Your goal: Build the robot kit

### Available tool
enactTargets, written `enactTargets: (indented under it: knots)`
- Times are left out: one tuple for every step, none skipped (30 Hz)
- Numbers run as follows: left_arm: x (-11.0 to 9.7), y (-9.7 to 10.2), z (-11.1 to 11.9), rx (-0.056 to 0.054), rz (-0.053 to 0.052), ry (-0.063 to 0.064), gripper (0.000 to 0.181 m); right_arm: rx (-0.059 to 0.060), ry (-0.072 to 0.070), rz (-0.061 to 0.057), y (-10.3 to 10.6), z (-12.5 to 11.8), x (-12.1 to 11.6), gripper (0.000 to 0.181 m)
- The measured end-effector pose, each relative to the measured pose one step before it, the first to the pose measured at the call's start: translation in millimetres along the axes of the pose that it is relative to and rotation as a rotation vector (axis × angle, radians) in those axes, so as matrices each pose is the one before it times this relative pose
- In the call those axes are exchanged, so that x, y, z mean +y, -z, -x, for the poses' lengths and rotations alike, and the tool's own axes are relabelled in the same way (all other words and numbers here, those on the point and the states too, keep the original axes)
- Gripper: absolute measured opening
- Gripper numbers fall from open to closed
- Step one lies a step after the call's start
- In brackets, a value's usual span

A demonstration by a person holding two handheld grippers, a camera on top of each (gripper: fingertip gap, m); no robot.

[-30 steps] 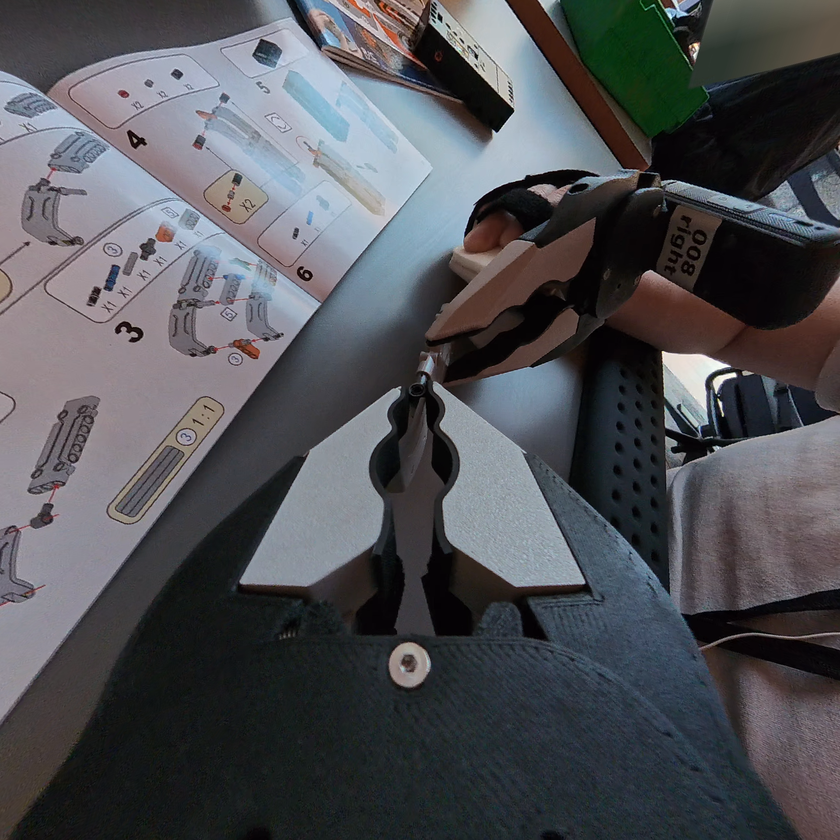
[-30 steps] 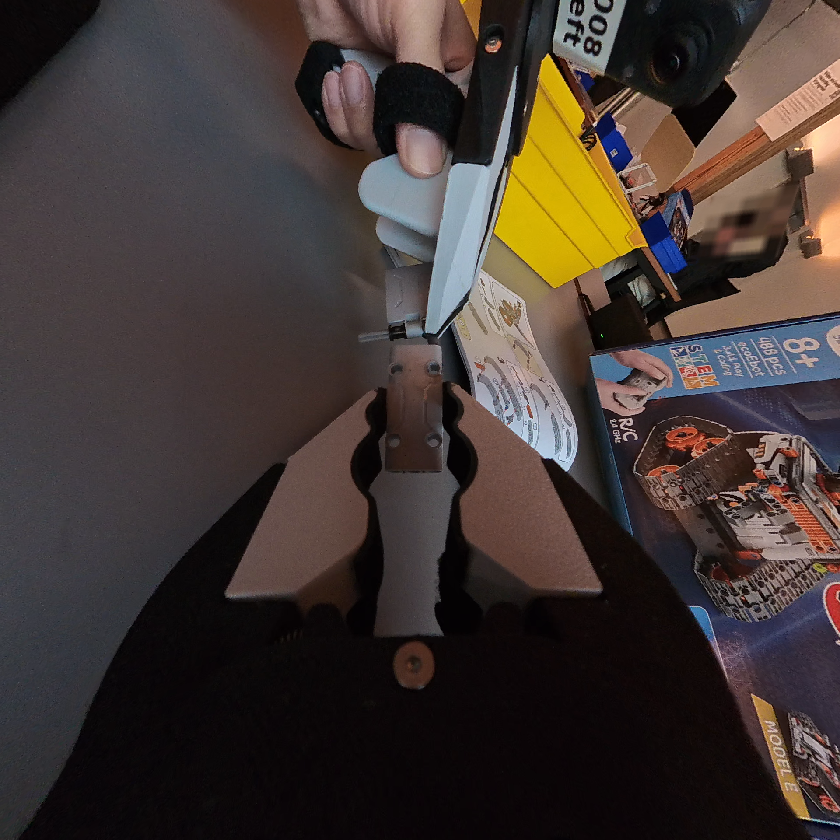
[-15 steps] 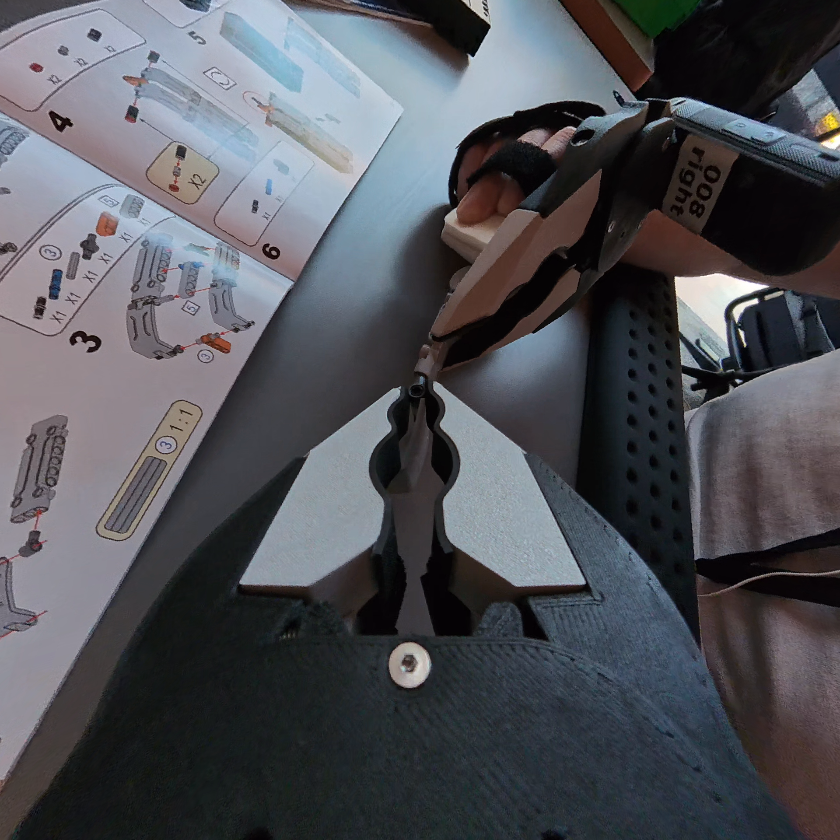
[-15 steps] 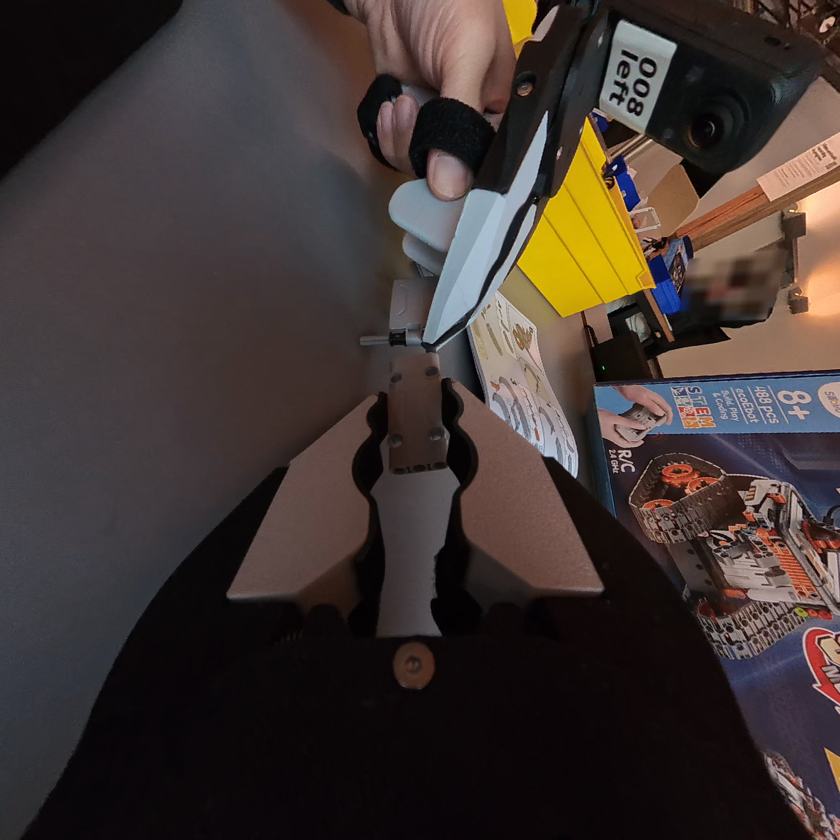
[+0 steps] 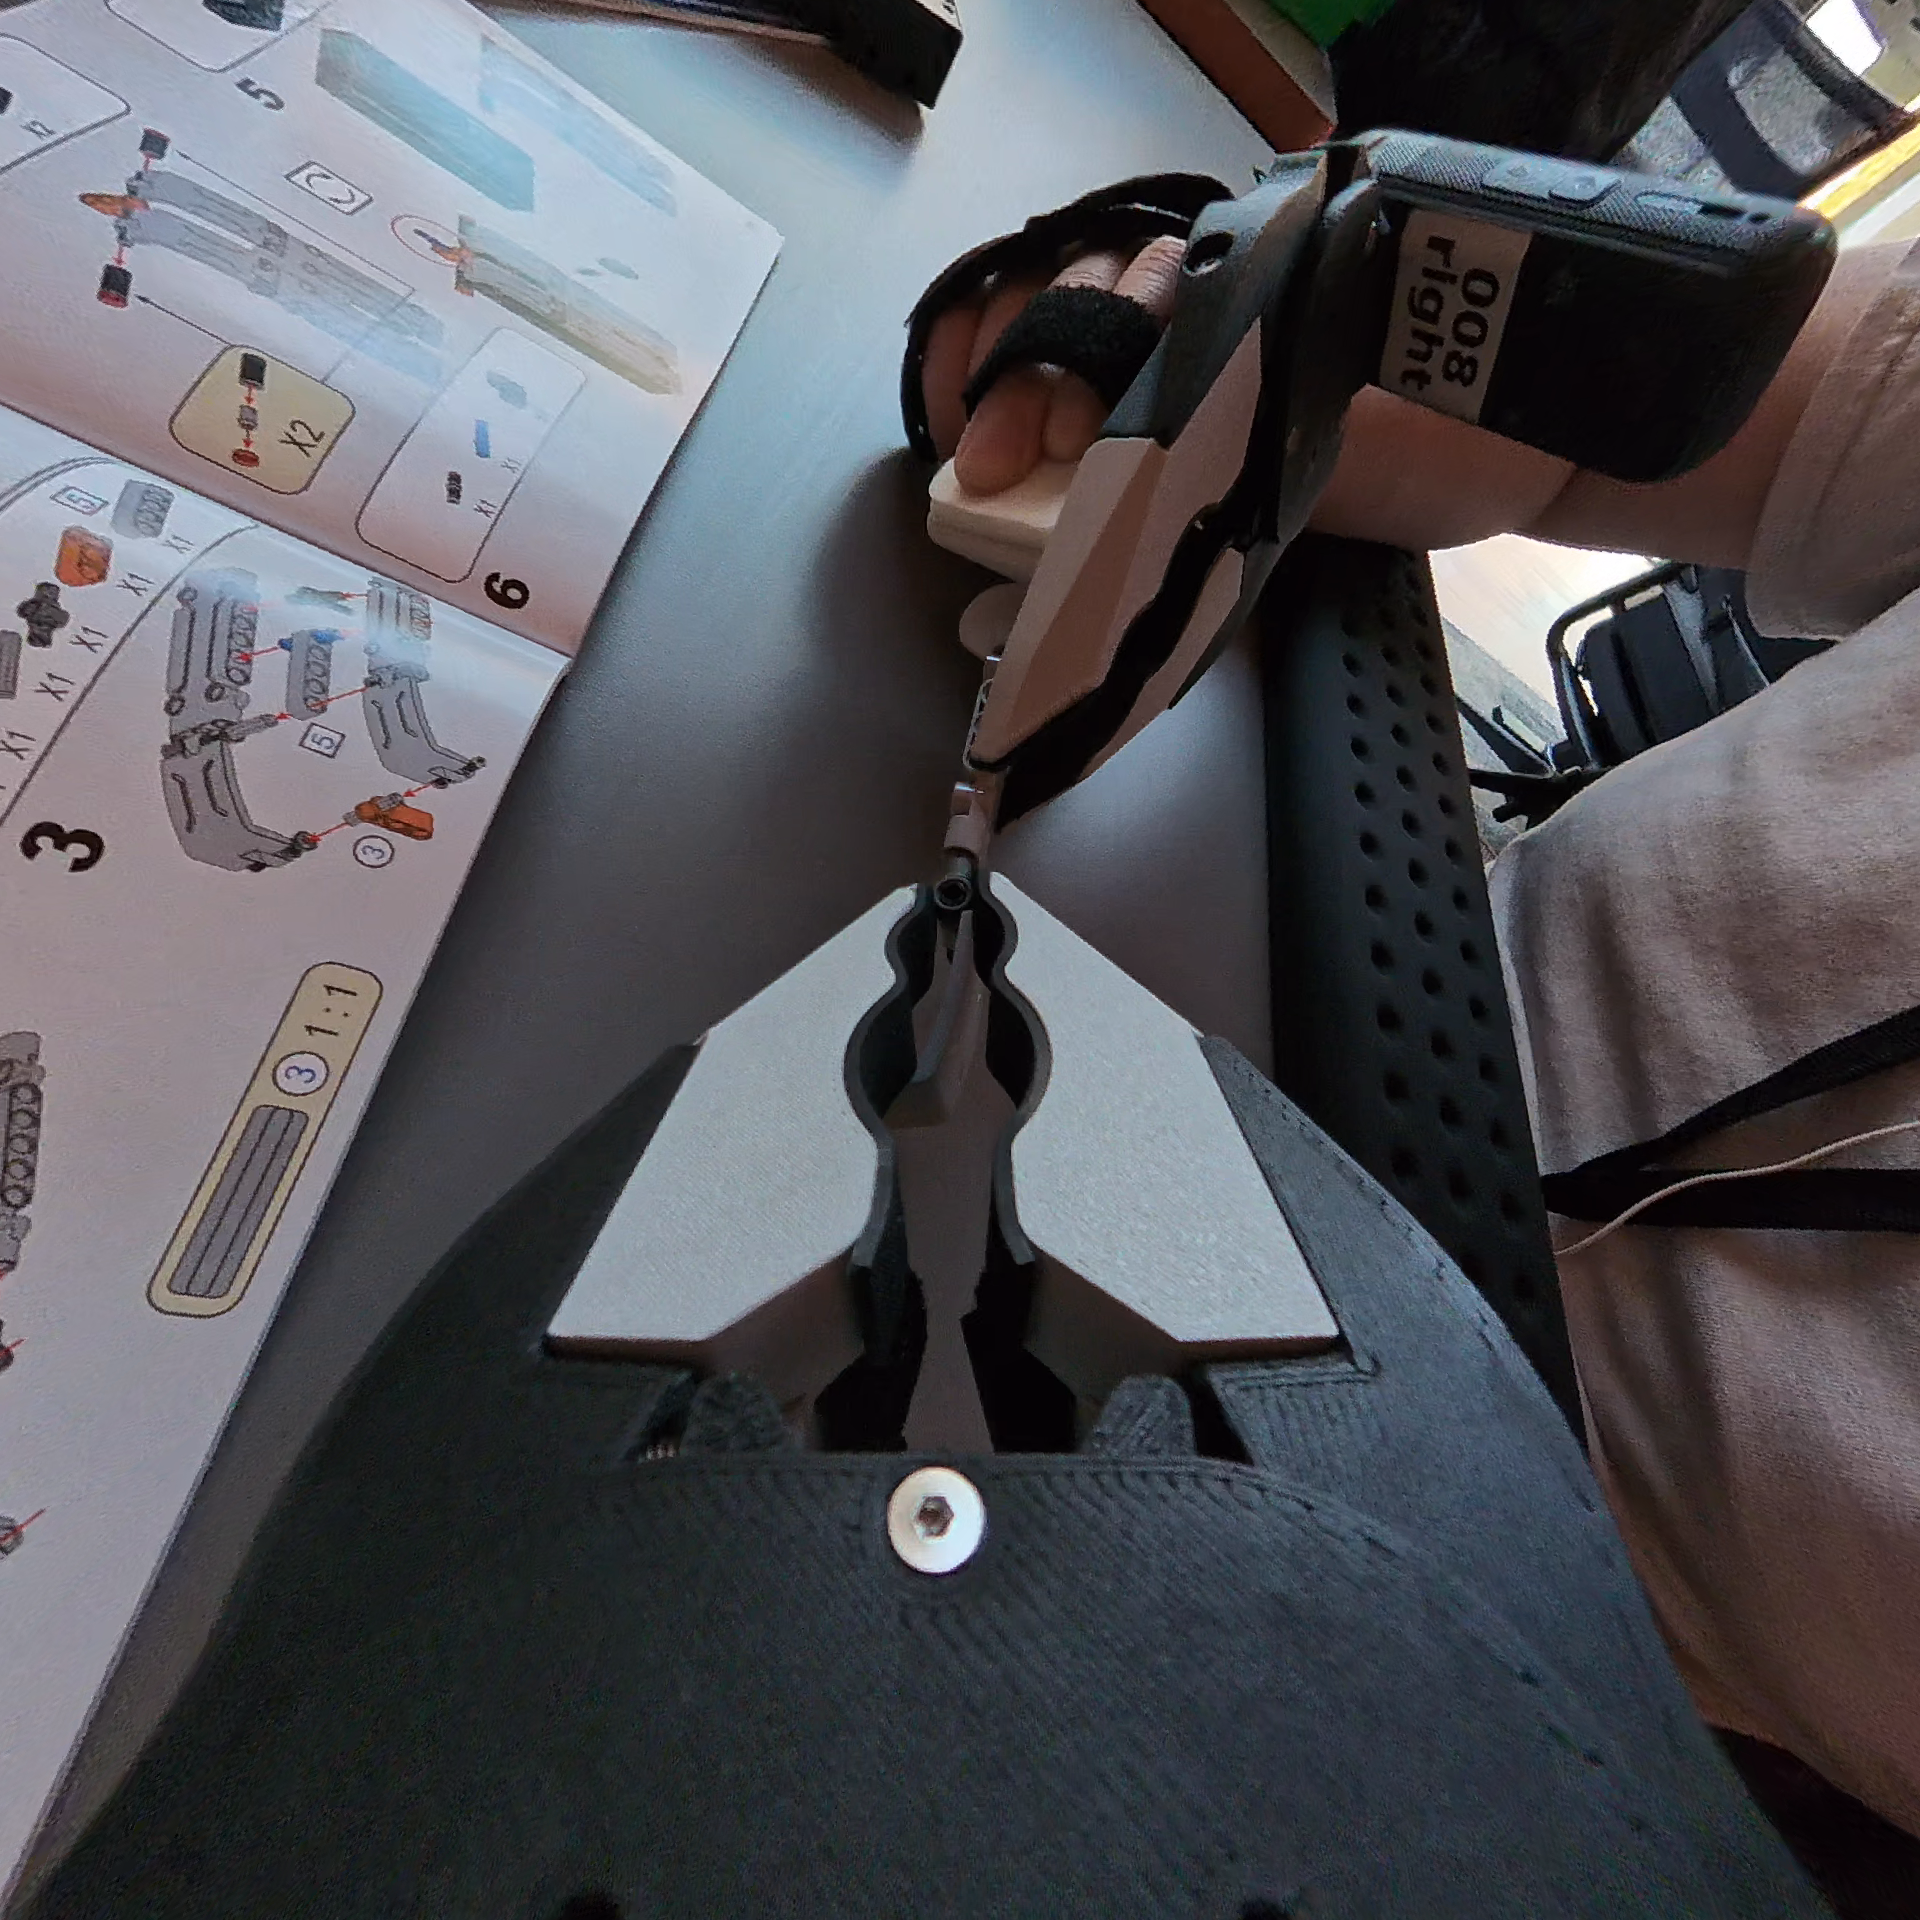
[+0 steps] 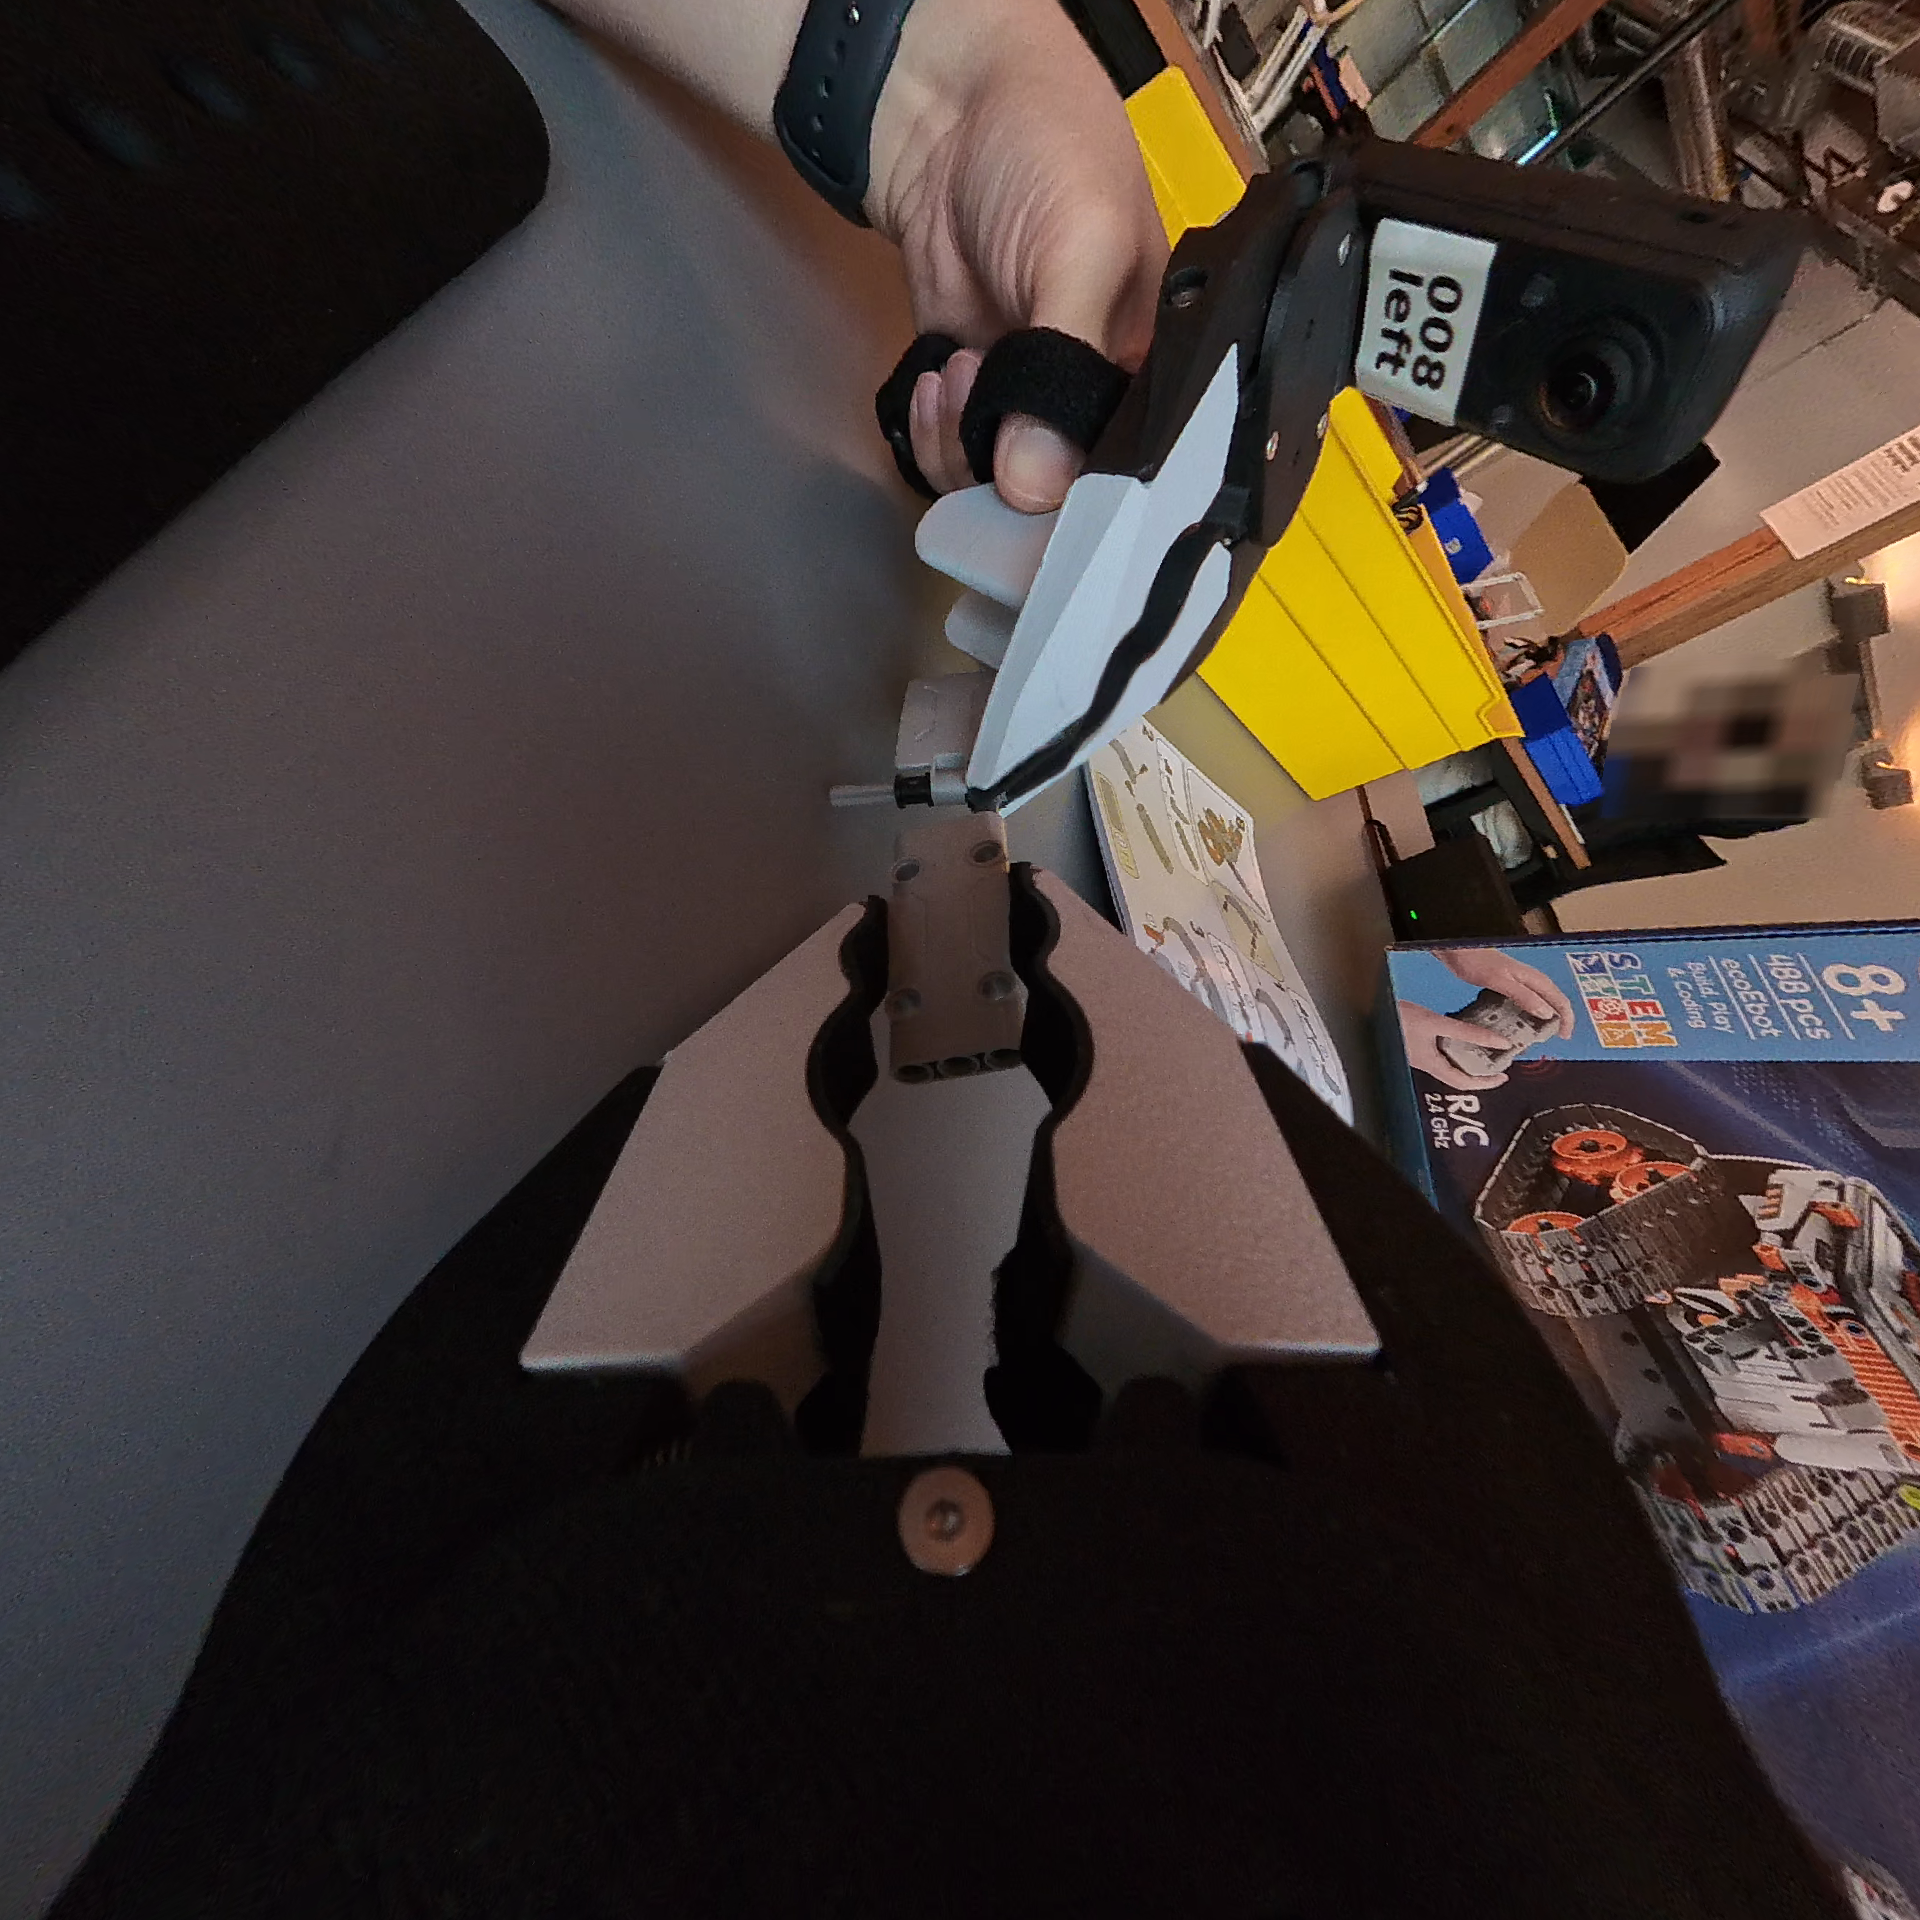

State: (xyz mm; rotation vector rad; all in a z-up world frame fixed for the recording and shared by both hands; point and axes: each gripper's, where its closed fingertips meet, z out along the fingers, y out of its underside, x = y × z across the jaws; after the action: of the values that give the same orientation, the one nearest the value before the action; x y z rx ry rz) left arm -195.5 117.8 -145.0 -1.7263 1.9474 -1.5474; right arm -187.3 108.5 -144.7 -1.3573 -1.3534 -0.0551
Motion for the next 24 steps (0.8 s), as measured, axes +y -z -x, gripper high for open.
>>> enactTargets:
  knots:
    - [0.49,-0.08,-0.61,0.0039,0.0035,-0.0118,0.006,-0.0066,-0.0052,-0.0056,0.32,0.52,-0.52,0.022]
    - [0.00,0.01,-0.69,0.0040,-0.0002,-0.0126,0.005,-0.0040,-0.0031,-0.0073,0.35,0.43,-0.82,0.022]
    - [0.37,0.11,-1.27,0.0083,0.0017,-0.0069,0.005,-0.0059,-0.0060,-0.0092,0.45,0.64,-1.16,0.022]
    - [-0.09,0.04,-0.84,0.0058,-0.0011,-0.0025,0.005,-0.0031,-0.0050,-0.0053,0.29,0.05,-0.57,0.022]
    - [0.02,0.05,-0.87,0.0081,-0.0006,0.0009,0.005,-0.0029,-0.0020,-0.0051,0.24,0.35,-0.82,0.022]
    - [0.41,-0.04,-0.92,0.0062,0.0020,-0.0042,0.005,-0.0018,0.0039,-0.0029,0.07,0.55,-0.54,0.022]
    - [0.76,-0.20,-0.41,0.0015,0.0051,-0.0054,0.005,-0.0038,0.0033,-0.0003,-0.19,0.83,-0.21,0.022]
    - [0.27,-0.20,0.34,-0.0020,0.0011,-0.0012,0.005,0.0037,0.0047,0.0047,0.03,-0.25,0.35,0.022]
    - [-1.55,0.48,0.14,0.0042,-0.0113,0.0086,0.005,0.0143,0.0065,0.0004,0.58,-1.83,-0.33,0.023]
    - [-2.60,1.10,-0.71,0.0130,-0.0193,0.0181,0.005,0.0167,0.0005,-0.0056,0.96,-2.67,-1.04,0.023]
    - [-2.66,1.07,-0.37,0.0091,-0.0185,0.0158,0.005,0.0115,-0.0064,-0.0034,0.60,-2.32,-0.39,0.023]
    - [-1.39,0.39,0.38,0.0003,-0.0089,0.0079,0.005,0.0029,-0.0054,0.0016,0.11,-0.90,0.37,0.023]
    - [-0.21,-0.10,0.54,-0.0048,-0.0015,0.0020,0.005,0.0031,0.0025,0.0058,-0.04,-0.36,0.65,0.023]
    - [-0.60,0.06,0.56,-0.0036,-0.0039,0.0063,0.005,0.0094,0.0087,0.0058,-0.16,-0.73,0.35,0.023]
    - [-0.99,0.33,0.46,0.0003,-0.0073,0.0116,0.005,0.0084,0.0041,0.0023,0.06,-0.99,0.08,0.023]
    - [-1.22,0.27,0.42,0.0005,-0.0086,0.0075,0.005,0.0061,-0.0043,0.0026,0.11,-1.29,0.36,0.022]
    - [-1.05,0.25,0.41,0.0006,-0.0084,0.0066,0.005,0.0038,-0.0041,0.0012,0.04,-0.85,0.18,0.023]
    - [-0.37,-0.08,0.18,0.0025,-0.0039,0.0062,0.005,0.0009,-0.0001,0.0002,0.01,-0.12,0.02,0.022]
    - [0.51,-0.04,0.13,0.0017,0.0020,0.0039,0.005,-0.0033,0.0005,0.0020,-0.23,0.75,0.07,0.022]
    - [0.63,-0.27,0.37,-0.0003,0.0033,0.0022,0.005,-0.0012,0.0040,0.0032,-0.22,0.62,0.23,0.023]
    - [0.70,-0.28,0.19,0.0010,0.0028,0.0025,0.005,-0.0041,0.0004,0.0006,-0.21,0.70,0.11,0.022]
    - [0.93,-0.16,-0.65,0.0061,0.0051,0.0006,0.005,-0.0065,-0.0029,-0.0040,0.01,0.89,-0.65,0.022]
    - [0.73,-0.04,-0.67,0.0046,0.0045,-0.0024,0.005,-0.0053,0.0001,-0.0052,0.12,0.87,-0.65,0.022]
    - [1.51,-0.51,-0.84,0.0023,0.0104,-0.0080,0.005,-0.0134,-0.0038,-0.0057,0.10,1.81,-0.69,0.022]
